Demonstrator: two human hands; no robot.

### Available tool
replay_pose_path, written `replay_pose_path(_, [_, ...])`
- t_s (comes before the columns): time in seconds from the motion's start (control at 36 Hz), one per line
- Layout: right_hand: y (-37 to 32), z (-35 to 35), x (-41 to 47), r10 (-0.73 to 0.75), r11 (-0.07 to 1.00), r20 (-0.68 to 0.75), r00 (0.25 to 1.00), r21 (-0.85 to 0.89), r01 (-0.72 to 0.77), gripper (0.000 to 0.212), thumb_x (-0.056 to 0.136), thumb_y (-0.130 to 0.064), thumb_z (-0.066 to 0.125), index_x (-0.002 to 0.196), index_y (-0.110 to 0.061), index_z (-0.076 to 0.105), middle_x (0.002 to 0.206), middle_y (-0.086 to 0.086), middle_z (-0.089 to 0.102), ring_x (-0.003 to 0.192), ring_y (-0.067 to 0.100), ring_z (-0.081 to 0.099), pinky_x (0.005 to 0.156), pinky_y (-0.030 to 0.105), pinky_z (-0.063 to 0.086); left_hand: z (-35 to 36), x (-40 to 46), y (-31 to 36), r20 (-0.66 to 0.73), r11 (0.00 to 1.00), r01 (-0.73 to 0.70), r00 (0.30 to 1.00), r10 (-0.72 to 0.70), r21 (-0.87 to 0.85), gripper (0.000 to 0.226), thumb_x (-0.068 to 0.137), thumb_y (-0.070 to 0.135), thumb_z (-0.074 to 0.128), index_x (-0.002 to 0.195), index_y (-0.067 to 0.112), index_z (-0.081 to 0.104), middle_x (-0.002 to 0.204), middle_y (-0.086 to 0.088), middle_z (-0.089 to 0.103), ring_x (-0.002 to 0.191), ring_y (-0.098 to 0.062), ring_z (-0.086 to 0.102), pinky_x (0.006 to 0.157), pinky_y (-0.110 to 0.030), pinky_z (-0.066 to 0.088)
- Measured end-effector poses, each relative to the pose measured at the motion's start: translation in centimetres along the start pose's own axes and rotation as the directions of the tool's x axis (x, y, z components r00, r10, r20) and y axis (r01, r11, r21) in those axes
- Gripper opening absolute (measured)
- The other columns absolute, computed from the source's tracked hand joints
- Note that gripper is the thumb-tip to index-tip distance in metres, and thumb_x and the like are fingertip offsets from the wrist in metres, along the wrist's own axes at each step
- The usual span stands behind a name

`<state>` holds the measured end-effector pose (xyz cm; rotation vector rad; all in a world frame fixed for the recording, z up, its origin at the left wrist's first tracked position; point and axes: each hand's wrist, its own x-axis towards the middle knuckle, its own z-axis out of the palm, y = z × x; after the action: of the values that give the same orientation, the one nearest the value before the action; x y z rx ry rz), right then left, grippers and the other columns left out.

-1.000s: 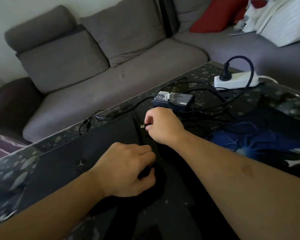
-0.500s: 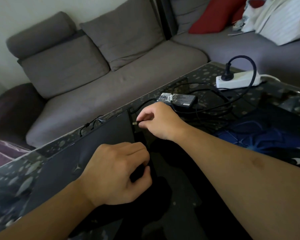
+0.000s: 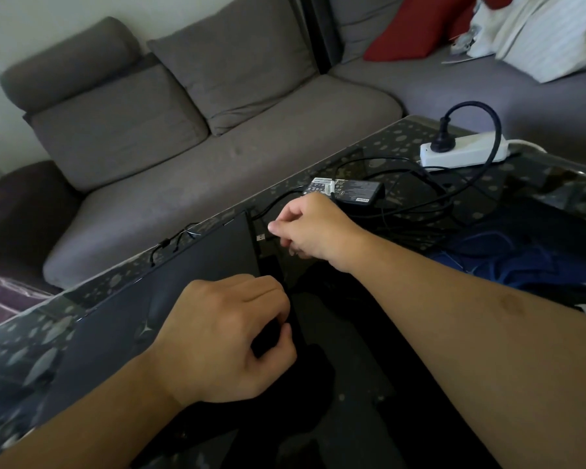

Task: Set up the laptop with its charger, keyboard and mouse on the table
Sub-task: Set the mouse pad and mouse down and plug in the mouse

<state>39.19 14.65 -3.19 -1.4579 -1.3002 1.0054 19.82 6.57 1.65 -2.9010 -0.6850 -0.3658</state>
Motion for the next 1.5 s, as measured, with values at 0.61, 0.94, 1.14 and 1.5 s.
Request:
replay_pose_path(0.61, [-0.7, 1.7, 0.2, 0.124, 0.987, -0.1, 0.987, 0.114, -0.112, 0.015, 0.09, -0.013, 0.068, 0.077, -0.01, 0.074, 0.072, 0.004, 0.076, 0.069, 0.022, 0.068, 0.083, 0.05, 0.065, 0.1, 0.1, 0.1, -0.034, 1.0, 0.012, 0.999, -0.012, -0.01, 0.01, 0.084, 0.028, 0.067, 0.076, 0.021, 0.065, 0.081, 0.009, 0.065, 0.066, -0.016, 0.06, 0.052, -0.037, 0.048])
replay_pose_path(0.94, [-0.2, 0.5, -0.8, 0.092, 0.986, 0.048, 0.995, 0.135, -0.098, 0.015, 0.097, -0.009, 0.07, 0.083, -0.009, 0.067, 0.066, 0.003, 0.066, 0.052, 0.013, 0.055, 0.042, 0.018, 0.044, 0.3, 0.1, 0.1, -0.041, 1.0, 0.01, 0.999, -0.011, -0.021, 0.01, 0.083, 0.027, 0.067, 0.075, 0.021, 0.065, 0.08, 0.009, 0.064, 0.066, -0.016, 0.059, 0.052, -0.038, 0.049])
replay_pose_path(1.14, [0.1, 0.5, -0.5, 0.105, 0.968, 0.081, 0.991, 0.22, -0.121, 0.02, 0.095, -0.009, 0.072, 0.076, -0.012, 0.067, 0.061, 0.003, 0.066, 0.049, 0.012, 0.053, 0.042, 0.02, 0.042, 0.2, 0.1, 0.0, -0.043, 1.0, 0.011, 0.999, -0.012, -0.021, 0.011, 0.083, 0.028, 0.068, 0.075, 0.021, 0.065, 0.08, 0.009, 0.065, 0.067, -0.016, 0.06, 0.053, -0.038, 0.049])
replay_pose_path(1.5, [0.0, 0.6, -0.9, 0.057, 0.975, 0.067, 0.996, 0.213, -0.07, 0.012, 0.094, -0.008, 0.072, 0.083, -0.01, 0.068, 0.062, 0.002, 0.065, 0.048, 0.011, 0.051, 0.041, 0.018, 0.042, 0.3, 0.0, 0.0, -0.039, 1.0, 0.013, 0.999, -0.014, -0.026, 0.011, 0.083, 0.028, 0.068, 0.075, 0.021, 0.065, 0.081, 0.009, 0.065, 0.068, -0.017, 0.059, 0.051, -0.038, 0.048])
